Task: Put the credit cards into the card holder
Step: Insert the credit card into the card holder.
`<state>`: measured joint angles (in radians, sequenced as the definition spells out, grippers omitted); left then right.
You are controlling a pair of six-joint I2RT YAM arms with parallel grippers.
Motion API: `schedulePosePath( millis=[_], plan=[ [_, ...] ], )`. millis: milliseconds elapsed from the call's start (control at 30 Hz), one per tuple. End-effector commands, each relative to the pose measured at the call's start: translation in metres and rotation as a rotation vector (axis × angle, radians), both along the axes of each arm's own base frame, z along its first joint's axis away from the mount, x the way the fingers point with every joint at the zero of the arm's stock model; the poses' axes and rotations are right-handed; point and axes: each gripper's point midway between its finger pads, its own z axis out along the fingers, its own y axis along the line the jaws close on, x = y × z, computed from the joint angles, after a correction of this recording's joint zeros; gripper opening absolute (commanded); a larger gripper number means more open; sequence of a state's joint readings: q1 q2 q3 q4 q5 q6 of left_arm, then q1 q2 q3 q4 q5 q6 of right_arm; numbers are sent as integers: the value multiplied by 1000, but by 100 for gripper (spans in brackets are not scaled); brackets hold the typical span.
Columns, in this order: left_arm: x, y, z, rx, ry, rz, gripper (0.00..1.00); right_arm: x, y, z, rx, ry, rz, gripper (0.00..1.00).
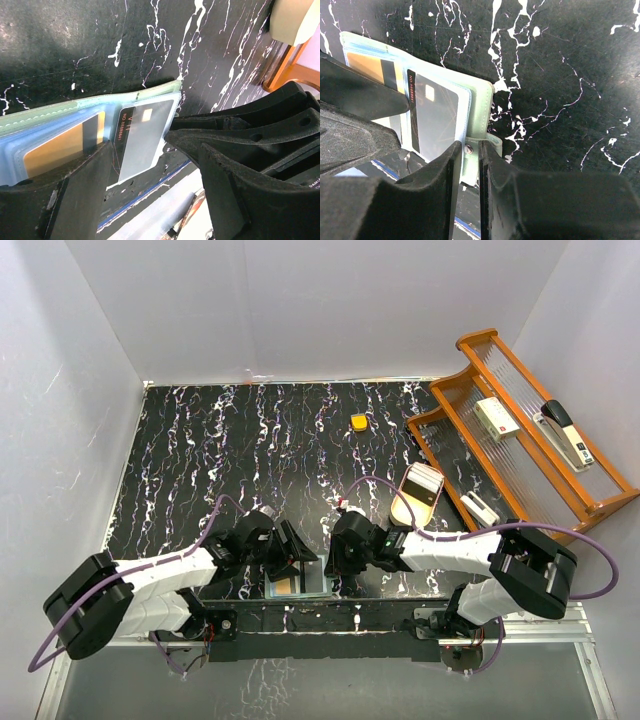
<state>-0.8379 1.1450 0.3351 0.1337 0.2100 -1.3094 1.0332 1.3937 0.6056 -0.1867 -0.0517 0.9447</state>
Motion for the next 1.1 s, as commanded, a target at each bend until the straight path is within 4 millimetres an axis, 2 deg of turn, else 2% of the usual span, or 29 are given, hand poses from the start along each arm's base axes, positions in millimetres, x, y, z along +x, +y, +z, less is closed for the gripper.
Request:
schedulePosePath(
  millis=[0, 367, 500, 667, 867, 1067],
  plan=[
    [-1, -2, -1, 8, 6, -9, 69, -2, -2, -4, 1, -13, 5, 18],
    [7, -17, 18, -63, -27, -6, 69, 0, -2, -6, 1, -18, 3, 18],
    [8, -16, 18, -40, -39, -16, 69, 4, -7, -2, -25, -42, -9, 18],
    [11, -2, 19, 51, -75, -18, 71, 8, -10, 9, -35, -66, -24, 22],
    [21, 21, 30, 193, -107, -17, 73, 13, -2, 34, 8, -86, -34, 26],
    [26, 40, 34, 184, -79, 7, 72, 17, 13, 53, 46, -93, -23, 26]
  ],
)
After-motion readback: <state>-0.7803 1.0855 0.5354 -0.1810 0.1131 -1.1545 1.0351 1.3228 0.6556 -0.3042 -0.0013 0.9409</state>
